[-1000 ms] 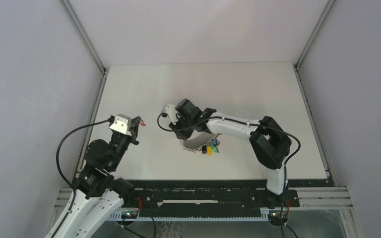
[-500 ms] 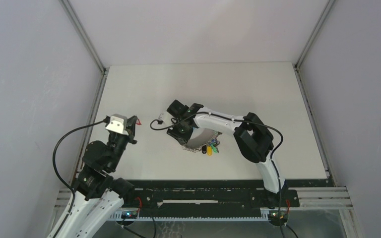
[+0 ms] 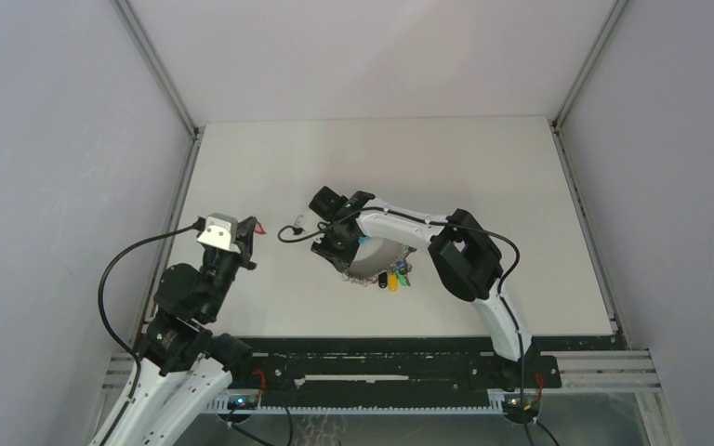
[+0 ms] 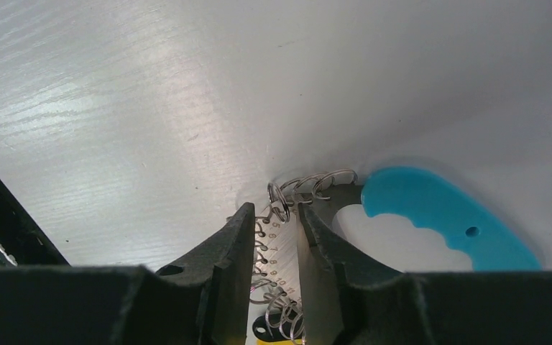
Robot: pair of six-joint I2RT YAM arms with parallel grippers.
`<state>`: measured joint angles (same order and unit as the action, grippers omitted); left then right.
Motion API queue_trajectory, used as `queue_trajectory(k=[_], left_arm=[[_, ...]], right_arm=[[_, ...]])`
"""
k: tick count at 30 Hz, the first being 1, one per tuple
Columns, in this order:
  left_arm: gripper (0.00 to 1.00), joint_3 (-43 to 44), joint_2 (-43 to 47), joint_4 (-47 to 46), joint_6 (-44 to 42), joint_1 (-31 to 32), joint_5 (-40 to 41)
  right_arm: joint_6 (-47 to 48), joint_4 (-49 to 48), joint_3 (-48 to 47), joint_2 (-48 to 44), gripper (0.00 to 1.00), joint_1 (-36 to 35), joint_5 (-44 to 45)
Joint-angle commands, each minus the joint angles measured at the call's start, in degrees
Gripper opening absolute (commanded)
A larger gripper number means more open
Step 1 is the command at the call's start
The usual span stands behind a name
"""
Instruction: Put the keys on the keyring
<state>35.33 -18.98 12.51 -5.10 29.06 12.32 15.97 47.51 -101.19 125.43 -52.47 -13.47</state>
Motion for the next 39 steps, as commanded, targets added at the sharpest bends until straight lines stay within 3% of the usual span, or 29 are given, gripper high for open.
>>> queue_trajectory(k=[1,19,39], left_arm=[[0.0,-0.9,-0.1,-2.6,0.6,-0.6,-0.2],[0.0,-0.9,-0.3,-2.6,0.8,-0.8,-0.6],[0.0,-0.9,0.4,-2.4,1.0,-0.8,0.5]], right_arm=[[1.3,1.2,-3.2,0.8,0.27,0.1,-1.2],[2.2,4.5,-5.8,0.5,0.07,-1.1,-1.1],[4.1,6.0,-8.2,2.8,0.16,-3.6,2.7]])
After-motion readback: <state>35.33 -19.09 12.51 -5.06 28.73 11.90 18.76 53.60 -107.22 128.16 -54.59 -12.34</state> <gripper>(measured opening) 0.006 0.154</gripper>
